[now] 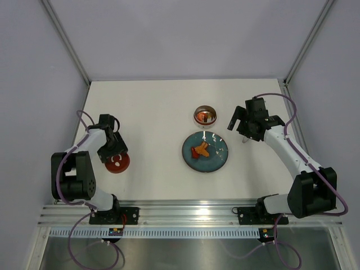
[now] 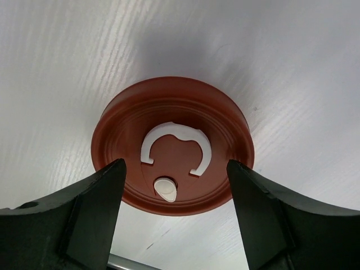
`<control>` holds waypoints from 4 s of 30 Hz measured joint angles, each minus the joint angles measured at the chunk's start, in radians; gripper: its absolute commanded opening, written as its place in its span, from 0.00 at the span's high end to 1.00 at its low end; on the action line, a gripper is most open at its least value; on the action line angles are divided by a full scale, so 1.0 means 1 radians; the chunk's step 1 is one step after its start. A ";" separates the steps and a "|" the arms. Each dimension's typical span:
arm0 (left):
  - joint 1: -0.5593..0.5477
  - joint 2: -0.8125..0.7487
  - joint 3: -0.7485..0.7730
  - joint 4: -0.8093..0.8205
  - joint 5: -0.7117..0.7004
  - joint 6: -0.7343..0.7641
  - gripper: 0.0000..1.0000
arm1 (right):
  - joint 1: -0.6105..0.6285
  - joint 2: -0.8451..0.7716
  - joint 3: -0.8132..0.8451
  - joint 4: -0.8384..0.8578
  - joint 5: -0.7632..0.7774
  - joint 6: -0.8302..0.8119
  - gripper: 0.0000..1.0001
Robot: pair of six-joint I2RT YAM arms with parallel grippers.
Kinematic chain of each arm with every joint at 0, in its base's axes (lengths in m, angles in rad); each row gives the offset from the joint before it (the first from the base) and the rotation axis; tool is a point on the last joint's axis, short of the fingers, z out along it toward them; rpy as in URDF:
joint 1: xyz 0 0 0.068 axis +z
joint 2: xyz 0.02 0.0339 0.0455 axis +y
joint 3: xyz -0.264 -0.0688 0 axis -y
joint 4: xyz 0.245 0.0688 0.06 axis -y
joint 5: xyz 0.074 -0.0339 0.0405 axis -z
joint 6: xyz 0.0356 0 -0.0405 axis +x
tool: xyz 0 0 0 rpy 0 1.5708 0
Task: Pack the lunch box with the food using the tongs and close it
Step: Pick up the box lid from the center of the board, then move the packing box to the center of the board.
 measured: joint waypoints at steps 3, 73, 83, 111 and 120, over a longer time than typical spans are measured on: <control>0.000 0.026 0.000 -0.002 0.017 0.021 0.30 | 0.000 -0.002 -0.003 0.001 0.000 0.001 0.00; -0.542 0.474 1.070 -0.261 0.136 0.035 1.00 | 0.003 0.153 0.104 -0.009 -0.044 0.048 0.05; -0.571 0.528 1.153 -0.282 0.160 0.035 1.00 | -0.108 0.599 0.531 -0.005 -0.133 0.097 1.00; -0.570 0.554 1.162 -0.311 0.184 0.065 1.00 | 0.051 1.015 0.950 -0.094 -0.291 0.141 1.00; -0.570 0.554 1.111 -0.319 0.180 0.087 1.00 | 0.112 1.015 0.950 -0.095 -0.325 0.134 1.00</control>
